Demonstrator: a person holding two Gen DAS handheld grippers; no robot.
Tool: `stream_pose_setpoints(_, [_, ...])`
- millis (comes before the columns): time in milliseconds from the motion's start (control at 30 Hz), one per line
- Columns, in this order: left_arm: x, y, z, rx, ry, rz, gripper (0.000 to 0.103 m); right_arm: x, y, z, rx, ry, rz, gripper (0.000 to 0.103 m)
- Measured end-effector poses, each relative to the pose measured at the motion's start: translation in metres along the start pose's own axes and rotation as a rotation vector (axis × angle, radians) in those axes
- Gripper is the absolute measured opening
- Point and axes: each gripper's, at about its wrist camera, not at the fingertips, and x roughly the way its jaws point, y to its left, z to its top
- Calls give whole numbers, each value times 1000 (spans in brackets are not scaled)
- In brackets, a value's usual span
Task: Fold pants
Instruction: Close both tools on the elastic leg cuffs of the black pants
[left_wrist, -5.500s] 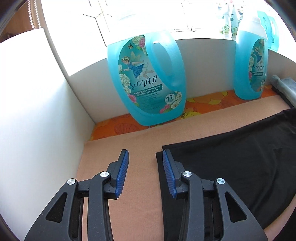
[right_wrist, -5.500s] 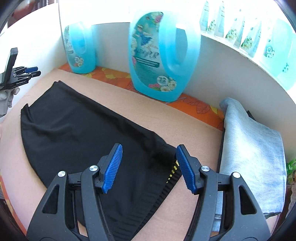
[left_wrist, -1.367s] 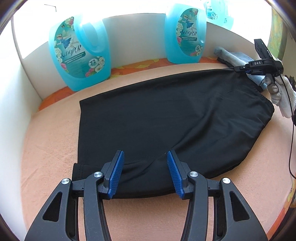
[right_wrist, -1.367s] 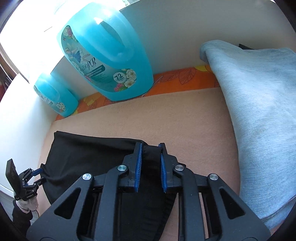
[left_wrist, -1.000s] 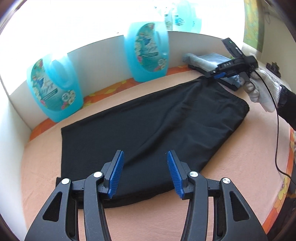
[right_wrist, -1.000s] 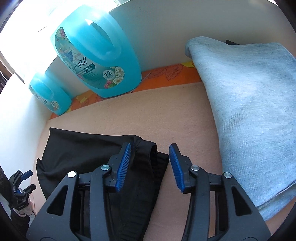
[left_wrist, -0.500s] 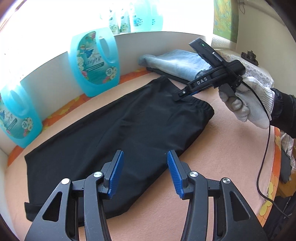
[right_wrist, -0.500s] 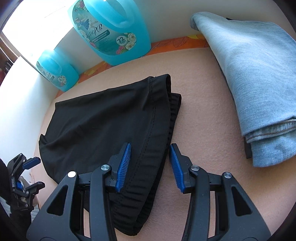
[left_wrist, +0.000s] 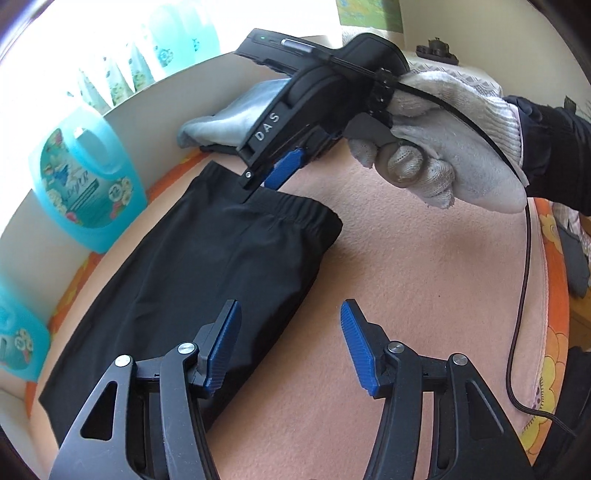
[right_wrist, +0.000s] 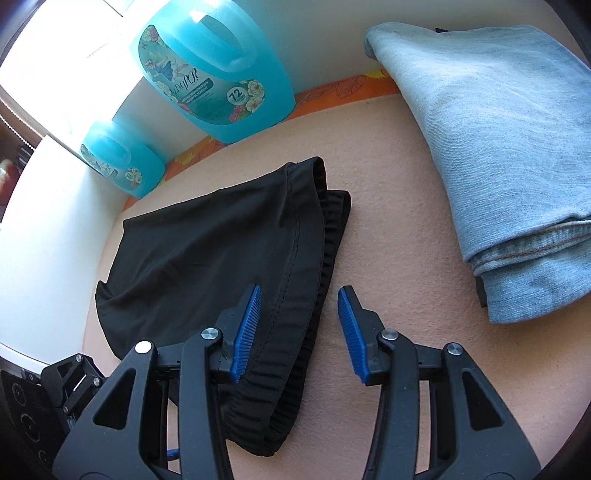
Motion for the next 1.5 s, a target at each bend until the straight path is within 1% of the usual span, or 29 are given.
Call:
stream_pose_setpoints(167, [22,-19,22,87,25,-2,55,-9,-12,5,19,-21,16,47])
stream_pose_setpoints(200, [28,-22,26,102,31,0,55,-11,-15,6,24,-24,18,49])
stream_pose_setpoints(233, [32,-25,29,113,36,-2,55,-14,-18,6,29,-31,20,53])
stream_pose_setpoints(333, [47,-26,37,123,49,9,55,-21,-27,8,54,-46,31,55])
stream_pose_setpoints(400, [56,-21,39,101,59,11,55,-25,-33,10,72,-55,41,55])
stream_pose_setpoints(433, [59,-19,40,86,59,-8,51,-26,-35,11,77,-59,45,55])
stream_pose_setpoints(467, [61,-17,39,81,55,-21,38,-27,-37,12,82,-64,46,55])
stream_pose_setpoints(533, [62,-13,38,68,37,-27,29,-29,-40,13,91,-69,56,55])
stream_pose_setpoints(567, [61,-9,37,48,28,-31,22,-28,-42,13,96,-69,64,55])
stream_pose_setpoints(633, [53,2,35,-22,0,-59,17,-27,-44,12,106,-63,81,55])
stream_pose_setpoints(700, [46,14,34,-101,-28,-90,16,-24,-45,11,117,-54,104,56])
stream_pose_setpoints(800, [34,28,34,-169,-72,-106,16,-17,-43,10,135,-34,147,57])
stream_pose_setpoints(867, [25,35,32,-207,-96,-117,16,-11,-39,10,146,-21,172,63])
stream_pose_setpoints(900, [22,37,33,-219,-109,-118,16,-8,-37,11,148,-15,182,63])
stream_pose_setpoints(967, [15,39,31,-228,-128,-107,16,-2,-31,12,155,2,198,63])
stream_pose_setpoints(1067, [13,36,34,-237,-138,-113,16,10,-25,14,189,31,247,63])
stream_pose_setpoints(1167, [12,37,31,-229,-151,-112,16,19,-21,15,224,50,265,63])
stream_pose_setpoints(1300, [14,40,31,-247,-158,-131,15,33,-23,14,290,71,306,63])
stream_pose_setpoints(1333, [13,39,30,-245,-157,-129,15,35,-24,14,301,67,301,63])
stream_pose_setpoints(1400, [12,40,30,-249,-166,-132,15,37,-24,13,313,57,296,43])
stream_pose_setpoints(1433, [11,41,29,-253,-170,-132,15,37,-23,13,316,54,303,26])
stream_pose_setpoints(1500, [10,43,28,-268,-179,-140,15,30,-18,14,311,23,296,21])
